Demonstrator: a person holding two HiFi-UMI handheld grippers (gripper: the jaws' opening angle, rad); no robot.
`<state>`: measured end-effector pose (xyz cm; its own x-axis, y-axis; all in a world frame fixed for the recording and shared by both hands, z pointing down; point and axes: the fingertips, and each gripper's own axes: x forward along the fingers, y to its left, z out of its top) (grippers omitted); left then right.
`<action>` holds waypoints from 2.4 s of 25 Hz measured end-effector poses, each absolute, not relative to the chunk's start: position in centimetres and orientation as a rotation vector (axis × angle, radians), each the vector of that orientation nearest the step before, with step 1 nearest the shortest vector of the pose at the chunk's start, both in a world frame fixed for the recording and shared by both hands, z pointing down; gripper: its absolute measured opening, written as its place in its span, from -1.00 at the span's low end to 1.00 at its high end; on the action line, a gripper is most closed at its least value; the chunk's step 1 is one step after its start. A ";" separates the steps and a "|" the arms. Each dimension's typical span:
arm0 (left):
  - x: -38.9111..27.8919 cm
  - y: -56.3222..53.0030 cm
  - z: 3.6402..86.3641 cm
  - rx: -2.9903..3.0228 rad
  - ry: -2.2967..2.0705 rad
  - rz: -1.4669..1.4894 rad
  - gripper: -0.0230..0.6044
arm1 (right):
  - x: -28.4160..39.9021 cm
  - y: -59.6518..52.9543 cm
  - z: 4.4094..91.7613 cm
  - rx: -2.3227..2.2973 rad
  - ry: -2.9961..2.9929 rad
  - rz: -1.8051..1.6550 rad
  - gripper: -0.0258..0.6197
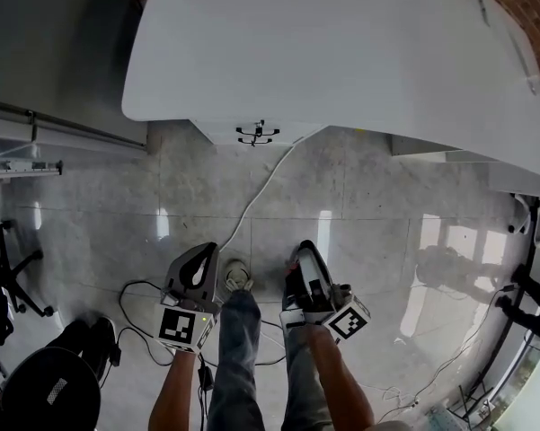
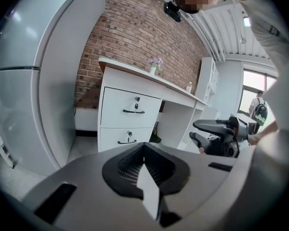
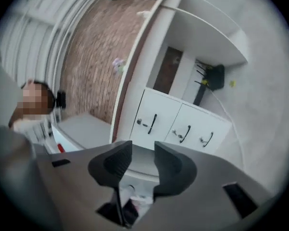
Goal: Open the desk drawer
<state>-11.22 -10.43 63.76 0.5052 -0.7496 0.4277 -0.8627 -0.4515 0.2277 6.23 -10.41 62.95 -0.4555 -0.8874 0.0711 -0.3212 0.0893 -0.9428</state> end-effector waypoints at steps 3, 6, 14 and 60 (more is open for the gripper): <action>-10.9 -10.4 63.6 2.340 -1.325 0.365 -0.89 | 5.6 -11.1 63.2 -1.079 1.760 -1.403 -0.45; -10.8 -10.5 63.3 2.339 -1.335 0.354 -0.89 | 4.7 -12.3 64.2 -1.084 1.797 -1.425 -0.45; -11.3 -10.2 62.5 2.324 -1.350 0.351 -0.89 | 3.5 -20.3 66.6 -1.037 1.726 -1.423 -0.45; -10.6 -11.1 61.3 2.344 -1.328 0.312 -0.89 | 1.2 -33.5 66.8 -0.972 1.530 -1.408 -0.82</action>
<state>-10.55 -11.08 61.25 0.5171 -0.7600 0.3937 -0.8558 -0.4514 0.2528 1.17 -33.50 66.83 -0.3647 -0.9287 -0.0677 -0.0100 0.0766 -0.9970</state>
